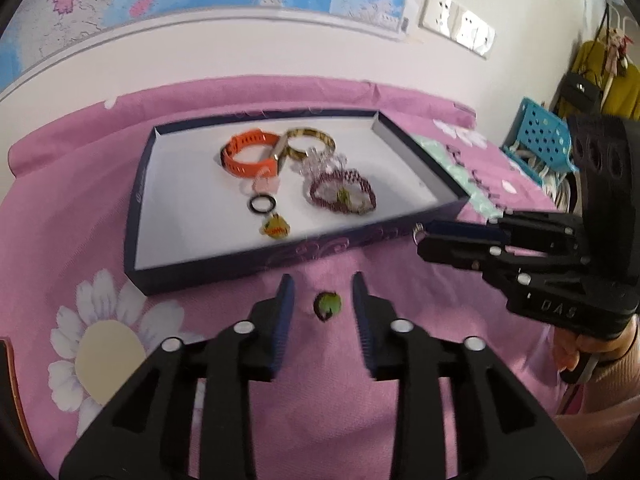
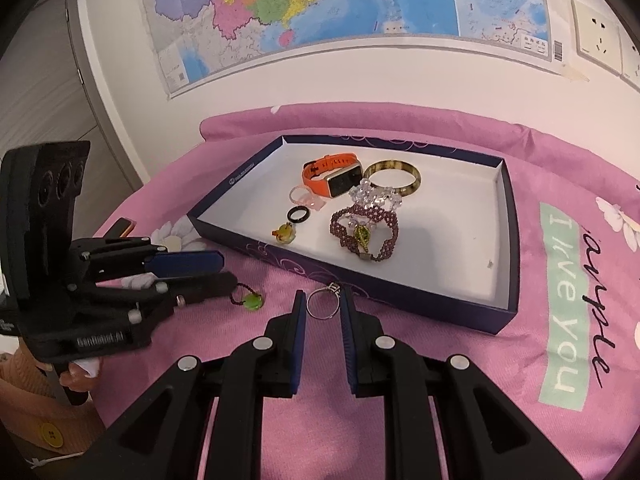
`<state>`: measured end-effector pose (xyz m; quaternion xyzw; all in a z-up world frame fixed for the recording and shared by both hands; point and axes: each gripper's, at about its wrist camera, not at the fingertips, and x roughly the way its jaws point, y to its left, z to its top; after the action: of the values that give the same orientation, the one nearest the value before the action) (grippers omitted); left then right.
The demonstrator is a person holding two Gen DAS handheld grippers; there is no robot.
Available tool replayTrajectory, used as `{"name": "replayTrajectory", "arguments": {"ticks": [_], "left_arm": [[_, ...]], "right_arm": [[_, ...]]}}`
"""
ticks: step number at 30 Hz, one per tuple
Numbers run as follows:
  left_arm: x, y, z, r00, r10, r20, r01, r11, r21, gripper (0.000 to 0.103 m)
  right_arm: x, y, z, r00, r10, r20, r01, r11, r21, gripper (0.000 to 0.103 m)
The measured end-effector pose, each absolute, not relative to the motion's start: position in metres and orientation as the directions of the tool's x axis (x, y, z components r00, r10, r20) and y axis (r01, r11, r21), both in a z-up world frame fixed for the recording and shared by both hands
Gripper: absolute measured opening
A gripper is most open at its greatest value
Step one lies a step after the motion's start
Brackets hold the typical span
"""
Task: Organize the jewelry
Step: 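Grasp the silver ring with the right tool while the left tool carries the green stone ring toward the box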
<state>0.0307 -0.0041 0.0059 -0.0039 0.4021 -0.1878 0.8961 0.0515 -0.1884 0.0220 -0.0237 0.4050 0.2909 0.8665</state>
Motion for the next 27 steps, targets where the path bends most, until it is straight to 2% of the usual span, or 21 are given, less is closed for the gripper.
{"name": "replayTrajectory", "arguments": {"ticks": [9, 10, 13, 27], "left_arm": [[0.038, -0.015, -0.017, 0.563, -0.327, -0.759, 0.339, 0.929, -0.148, 0.03], [0.037, -0.016, -0.018, 0.559, -0.332, -0.76, 0.346, 0.926, -0.15, 0.024], [0.036, -0.02, -0.019, 0.572, -0.3, -0.763, 0.34, 0.934, -0.112, 0.015], [0.031, -0.015, 0.002, 0.605, -0.337, -0.722, 0.34, 0.929, -0.148, 0.015]], "right_arm": [[0.05, -0.186, 0.016, 0.489, 0.486, -0.724, -0.524, 0.828, 0.202, 0.015], [0.05, -0.186, 0.016, 0.489, 0.486, -0.725, -0.523, 0.828, 0.203, 0.015], [0.05, -0.185, 0.014, 0.486, 0.486, -0.726, -0.523, 0.828, 0.204, 0.015], [0.052, -0.186, 0.02, 0.498, 0.491, -0.715, -0.523, 0.827, 0.203, 0.015]]}}
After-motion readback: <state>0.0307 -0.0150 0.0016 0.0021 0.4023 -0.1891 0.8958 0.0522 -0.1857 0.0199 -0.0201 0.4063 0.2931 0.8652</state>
